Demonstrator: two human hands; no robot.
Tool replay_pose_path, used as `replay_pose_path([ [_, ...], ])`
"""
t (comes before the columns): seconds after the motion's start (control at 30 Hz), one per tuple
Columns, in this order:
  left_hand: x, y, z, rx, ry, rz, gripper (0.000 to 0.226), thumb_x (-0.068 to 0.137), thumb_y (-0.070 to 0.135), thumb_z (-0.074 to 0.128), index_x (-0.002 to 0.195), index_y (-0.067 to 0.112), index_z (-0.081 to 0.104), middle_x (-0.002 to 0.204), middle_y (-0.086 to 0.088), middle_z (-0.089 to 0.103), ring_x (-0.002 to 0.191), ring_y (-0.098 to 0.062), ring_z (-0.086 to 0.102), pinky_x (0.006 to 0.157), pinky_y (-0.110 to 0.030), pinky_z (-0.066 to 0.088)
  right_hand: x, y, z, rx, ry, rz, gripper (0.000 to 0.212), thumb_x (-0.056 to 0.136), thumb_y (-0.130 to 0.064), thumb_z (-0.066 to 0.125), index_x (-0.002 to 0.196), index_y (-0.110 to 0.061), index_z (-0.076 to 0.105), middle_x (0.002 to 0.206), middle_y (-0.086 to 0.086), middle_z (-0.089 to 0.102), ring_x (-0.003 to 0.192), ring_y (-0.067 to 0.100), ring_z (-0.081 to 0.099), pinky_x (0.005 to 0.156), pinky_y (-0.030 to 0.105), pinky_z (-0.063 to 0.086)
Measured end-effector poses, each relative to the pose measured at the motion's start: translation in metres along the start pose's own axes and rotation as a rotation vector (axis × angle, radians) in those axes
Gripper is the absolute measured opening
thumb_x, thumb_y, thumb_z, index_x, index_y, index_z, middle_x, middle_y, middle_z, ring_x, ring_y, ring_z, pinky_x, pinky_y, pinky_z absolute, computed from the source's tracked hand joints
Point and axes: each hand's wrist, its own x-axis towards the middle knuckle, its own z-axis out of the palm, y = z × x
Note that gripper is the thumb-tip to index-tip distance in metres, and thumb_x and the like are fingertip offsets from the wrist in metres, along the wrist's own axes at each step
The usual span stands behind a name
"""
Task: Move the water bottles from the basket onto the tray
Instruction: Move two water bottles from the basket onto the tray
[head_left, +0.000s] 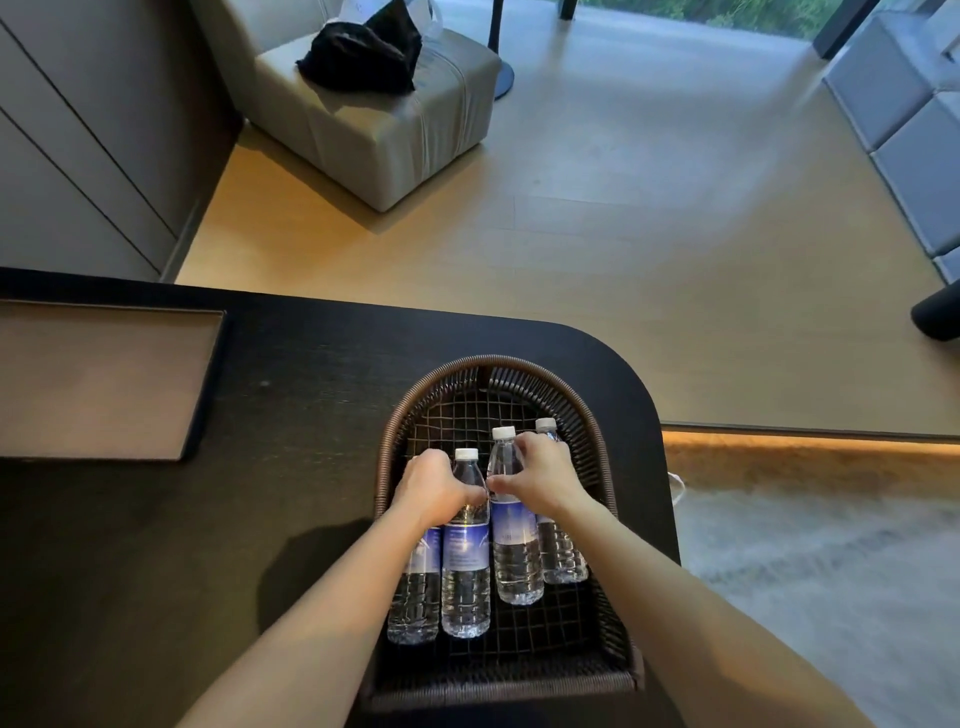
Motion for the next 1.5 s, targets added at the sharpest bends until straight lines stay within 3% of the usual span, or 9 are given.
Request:
replay_pose_path([
  [0.2,-0.034,-0.014,0.001,-0.157,0.044,0.163,0.025,0.074,0.04,0.088,0.088,0.025,0.073,0.085,0.006,0.073,0.079,-0.013,0.068,0.06,-0.028,0.046,-0.046,0.003,-0.012,0.238,-0.034,-0.064,0.056,0.073,-0.027,0.092,0.12,-0.023,0.061,0.108,-0.005,0.069,0.096,0.012,0.069,0.083,0.028,0.055],
  [0.4,-0.066,-0.031,0.006,-0.338,-0.001,0.265,0.04,0.082,0.031,0.085,0.115,0.027,0.063,0.107,0.007,0.069,0.095,-0.01,0.069,0.085,-0.036,0.056,-0.086,0.015,-0.01,0.355,-0.022,-0.085,0.057,0.079,-0.022,0.087,0.125,-0.033,0.055,0.101,-0.015,0.072,0.093,-0.014,0.066,0.071,0.002,0.046],
  [0.53,-0.079,-0.042,0.011,-0.413,-0.048,0.287,0.046,0.088,0.032,0.08,0.126,0.031,0.054,0.107,0.008,0.073,0.1,-0.007,0.069,0.088,-0.033,0.054,-0.106,0.018,-0.005,0.349,0.027,-0.097,0.059,0.081,-0.027,0.088,0.13,-0.031,0.055,0.11,-0.019,0.071,0.102,-0.008,0.066,0.086,0.013,0.052],
  [0.7,-0.089,-0.049,0.011,-0.474,-0.014,0.35,0.045,0.081,0.027,0.086,0.115,0.041,0.059,0.098,0.006,0.076,0.089,-0.002,0.072,0.08,-0.027,0.056,-0.127,0.015,0.002,0.323,0.128,-0.155,0.043,0.081,-0.024,0.087,0.113,-0.04,0.062,0.101,-0.027,0.071,0.1,-0.008,0.067,0.08,0.007,0.05],
  [0.87,-0.105,-0.057,0.016,-0.464,0.026,0.496,0.037,0.076,0.033,0.088,0.111,0.033,0.074,0.096,0.019,0.079,0.089,0.001,0.075,0.078,-0.023,0.059,-0.149,0.008,0.01,0.257,0.221,-0.211,0.046,0.083,-0.03,0.085,0.124,-0.03,0.062,0.109,-0.017,0.068,0.103,0.001,0.067,0.089,0.03,0.058],
  [1.03,-0.121,-0.063,0.009,-0.452,0.153,0.585,0.034,0.075,0.037,0.086,0.106,0.031,0.074,0.094,0.013,0.077,0.089,-0.005,0.074,0.076,-0.029,0.06,-0.171,-0.009,0.016,0.224,0.378,-0.242,0.046,0.085,-0.031,0.084,0.125,-0.034,0.061,0.11,-0.024,0.064,0.105,0.0,0.064,0.088,0.034,0.059],
  [1.23,-0.152,-0.064,-0.03,-0.495,0.275,0.714,0.044,0.08,0.032,0.088,0.119,0.034,0.068,0.101,0.022,0.074,0.098,0.002,0.073,0.079,-0.015,0.057,-0.2,-0.039,0.012,0.225,0.507,-0.277,0.053,0.083,-0.028,0.085,0.13,-0.026,0.06,0.118,-0.015,0.063,0.109,-0.011,0.059,0.094,0.03,0.058],
  [1.37,-0.175,-0.08,-0.054,-0.459,0.335,0.762,0.056,0.079,0.036,0.087,0.129,0.022,0.068,0.113,0.017,0.071,0.105,0.002,0.071,0.082,-0.017,0.058,-0.221,-0.066,0.01,0.237,0.545,-0.289,0.057,0.083,-0.03,0.083,0.134,-0.017,0.061,0.129,0.004,0.069,0.118,0.006,0.06,0.099,0.037,0.058],
  [1.5,-0.201,-0.112,-0.074,-0.432,0.402,0.772,0.058,0.079,0.031,0.087,0.132,0.017,0.068,0.117,0.013,0.072,0.106,-0.004,0.072,0.085,-0.022,0.06,-0.244,-0.093,0.02,0.242,0.526,-0.352,0.055,0.086,-0.027,0.084,0.135,-0.017,0.061,0.131,0.003,0.069,0.122,0.017,0.064,0.101,0.045,0.057],
])
